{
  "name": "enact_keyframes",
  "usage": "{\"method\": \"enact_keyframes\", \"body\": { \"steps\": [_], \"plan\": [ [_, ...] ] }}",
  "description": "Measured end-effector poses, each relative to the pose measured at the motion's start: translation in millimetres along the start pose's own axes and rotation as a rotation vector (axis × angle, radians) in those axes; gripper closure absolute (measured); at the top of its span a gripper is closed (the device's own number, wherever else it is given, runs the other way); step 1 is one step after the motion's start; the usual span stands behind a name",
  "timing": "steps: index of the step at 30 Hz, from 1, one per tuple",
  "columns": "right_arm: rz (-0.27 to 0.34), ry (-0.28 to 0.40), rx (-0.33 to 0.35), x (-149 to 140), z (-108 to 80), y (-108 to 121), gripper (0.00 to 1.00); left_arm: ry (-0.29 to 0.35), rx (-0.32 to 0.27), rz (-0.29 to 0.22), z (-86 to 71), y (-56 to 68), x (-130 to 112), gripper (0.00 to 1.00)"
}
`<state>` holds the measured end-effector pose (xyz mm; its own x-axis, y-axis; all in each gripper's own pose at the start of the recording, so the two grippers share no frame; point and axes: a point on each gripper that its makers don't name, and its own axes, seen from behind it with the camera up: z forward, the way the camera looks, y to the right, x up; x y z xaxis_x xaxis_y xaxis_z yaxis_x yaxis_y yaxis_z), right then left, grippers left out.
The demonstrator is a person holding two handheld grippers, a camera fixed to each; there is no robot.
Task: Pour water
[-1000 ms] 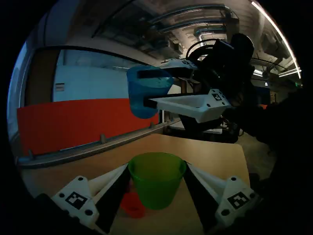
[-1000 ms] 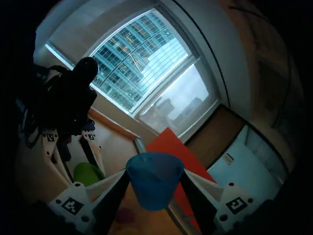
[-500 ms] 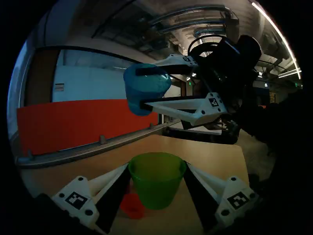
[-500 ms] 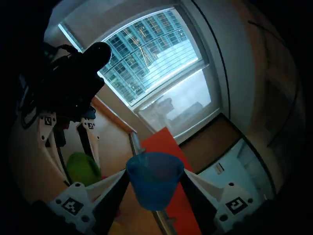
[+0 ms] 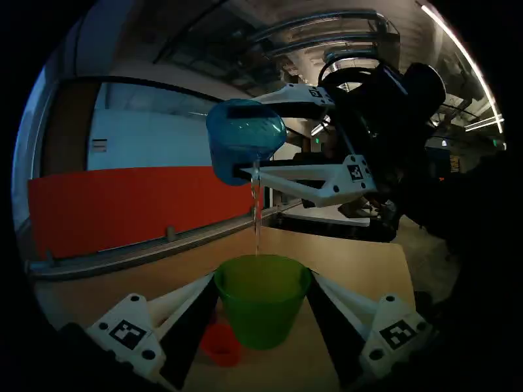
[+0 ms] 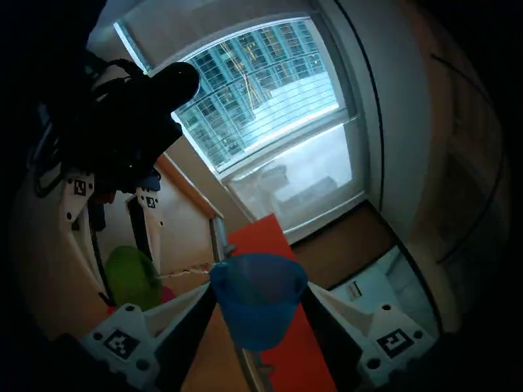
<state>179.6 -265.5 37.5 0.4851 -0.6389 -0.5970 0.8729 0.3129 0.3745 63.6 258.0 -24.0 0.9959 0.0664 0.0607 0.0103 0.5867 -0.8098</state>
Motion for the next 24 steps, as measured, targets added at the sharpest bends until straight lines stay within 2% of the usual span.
{"method": "enact_keyframes", "body": {
  "steps": [24],
  "plan": [
    [-0.141,-0.009,-0.05,-1,-1.8,18,0.1,-0.006,-0.001,0.007,2.9,5.0,0,0.12]
  ]
}}
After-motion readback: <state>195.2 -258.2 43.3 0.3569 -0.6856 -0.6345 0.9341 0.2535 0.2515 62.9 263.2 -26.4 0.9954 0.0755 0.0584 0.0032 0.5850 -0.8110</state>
